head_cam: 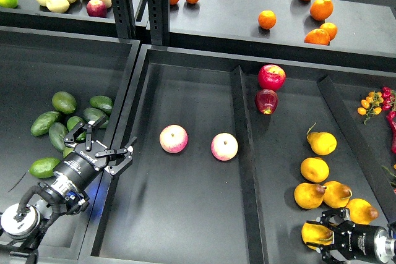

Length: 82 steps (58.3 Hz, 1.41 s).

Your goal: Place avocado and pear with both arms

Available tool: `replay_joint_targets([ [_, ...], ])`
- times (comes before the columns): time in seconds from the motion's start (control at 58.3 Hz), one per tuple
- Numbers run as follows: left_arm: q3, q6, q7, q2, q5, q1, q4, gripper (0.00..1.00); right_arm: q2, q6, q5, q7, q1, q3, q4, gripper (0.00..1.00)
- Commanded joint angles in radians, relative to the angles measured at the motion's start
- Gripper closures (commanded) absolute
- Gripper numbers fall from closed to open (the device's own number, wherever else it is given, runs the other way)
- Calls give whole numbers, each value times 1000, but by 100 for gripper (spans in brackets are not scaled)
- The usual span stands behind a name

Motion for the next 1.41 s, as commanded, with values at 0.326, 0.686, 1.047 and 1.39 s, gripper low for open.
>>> replay_joint_targets([
  [0.326, 0, 0, 0, 0, 0, 0, 0, 1, -58, 0, 110, 0, 121, 3, 90, 7],
  [0.686, 1, 0, 0, 0, 0, 8, 0, 1, 53, 0, 205, 0, 127, 264, 83, 1],
  [1.047, 21, 0, 0, 0, 2, 10, 5, 1, 280, -51, 301, 0, -13, 598, 75, 1],
  [1.39, 52, 0, 0, 0, 2, 10, 20, 1, 573, -220, 352, 0, -134, 876, 145, 1],
])
